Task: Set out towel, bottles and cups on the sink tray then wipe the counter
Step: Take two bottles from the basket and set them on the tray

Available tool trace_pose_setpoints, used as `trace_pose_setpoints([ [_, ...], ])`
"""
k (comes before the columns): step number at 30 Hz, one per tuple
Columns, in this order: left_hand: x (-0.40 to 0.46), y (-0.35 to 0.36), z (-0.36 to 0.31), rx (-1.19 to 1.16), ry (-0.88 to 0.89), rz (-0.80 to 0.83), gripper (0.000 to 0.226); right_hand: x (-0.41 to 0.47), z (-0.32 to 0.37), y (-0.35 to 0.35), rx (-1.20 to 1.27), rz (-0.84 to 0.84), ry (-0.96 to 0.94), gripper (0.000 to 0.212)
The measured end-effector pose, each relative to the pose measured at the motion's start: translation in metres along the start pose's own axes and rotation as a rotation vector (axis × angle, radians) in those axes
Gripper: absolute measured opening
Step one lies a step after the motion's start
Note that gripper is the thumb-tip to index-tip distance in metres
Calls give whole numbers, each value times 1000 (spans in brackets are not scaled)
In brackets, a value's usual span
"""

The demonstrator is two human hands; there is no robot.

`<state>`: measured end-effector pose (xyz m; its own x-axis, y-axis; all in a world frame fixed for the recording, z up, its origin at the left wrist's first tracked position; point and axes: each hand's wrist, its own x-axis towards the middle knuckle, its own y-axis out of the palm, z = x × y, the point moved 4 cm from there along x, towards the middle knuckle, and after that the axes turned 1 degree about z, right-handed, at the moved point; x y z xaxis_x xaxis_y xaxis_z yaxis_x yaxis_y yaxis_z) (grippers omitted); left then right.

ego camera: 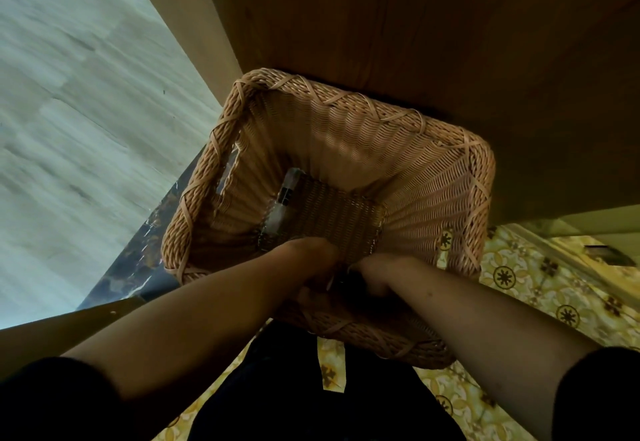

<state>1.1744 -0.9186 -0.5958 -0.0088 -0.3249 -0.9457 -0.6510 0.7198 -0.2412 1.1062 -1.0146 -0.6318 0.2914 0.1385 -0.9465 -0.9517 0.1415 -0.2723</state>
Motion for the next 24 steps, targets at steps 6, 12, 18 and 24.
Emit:
trace_pose_setpoints([
  [6, -66, -19, -12, -68, 66, -225, 34, -40, 6, -22, 52, -81, -45, 48],
  [12, -130, -17, -6, -354, 32, -514, 25, -117, 21, -67, -38, -206, -194, 46],
  [18, -190, 6, -9, -576, -107, -860, 11, -196, 39, -109, -204, -358, -350, 24],
  [24, -305, 50, -26, -695, -245, -1293, 21, -291, 95, -140, -360, -651, -561, 20],
])
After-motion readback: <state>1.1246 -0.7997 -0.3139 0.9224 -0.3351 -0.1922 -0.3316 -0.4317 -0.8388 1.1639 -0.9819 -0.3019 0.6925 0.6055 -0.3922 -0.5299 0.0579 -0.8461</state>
